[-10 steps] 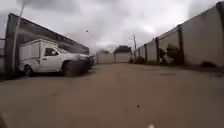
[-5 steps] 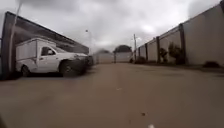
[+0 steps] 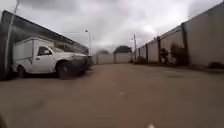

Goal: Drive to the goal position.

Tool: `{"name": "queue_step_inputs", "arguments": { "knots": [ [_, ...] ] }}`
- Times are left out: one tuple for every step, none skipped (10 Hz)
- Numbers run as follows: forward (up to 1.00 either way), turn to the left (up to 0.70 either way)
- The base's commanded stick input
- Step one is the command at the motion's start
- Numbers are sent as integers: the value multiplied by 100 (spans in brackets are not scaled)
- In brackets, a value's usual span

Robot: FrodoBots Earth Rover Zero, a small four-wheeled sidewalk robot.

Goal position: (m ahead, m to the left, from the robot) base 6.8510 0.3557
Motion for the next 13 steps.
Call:
{"name": "queue_step_inputs", "arguments": {
  "knots": [
    [50, 0],
    [50, 0],
    [50, 0],
    [50, 0],
    [50, 0],
    [50, 0],
    [50, 0],
    [50, 0],
    [50, 0],
    [50, 0],
    [50, 0],
    [50, 0],
    [50, 0]
  ]
}}
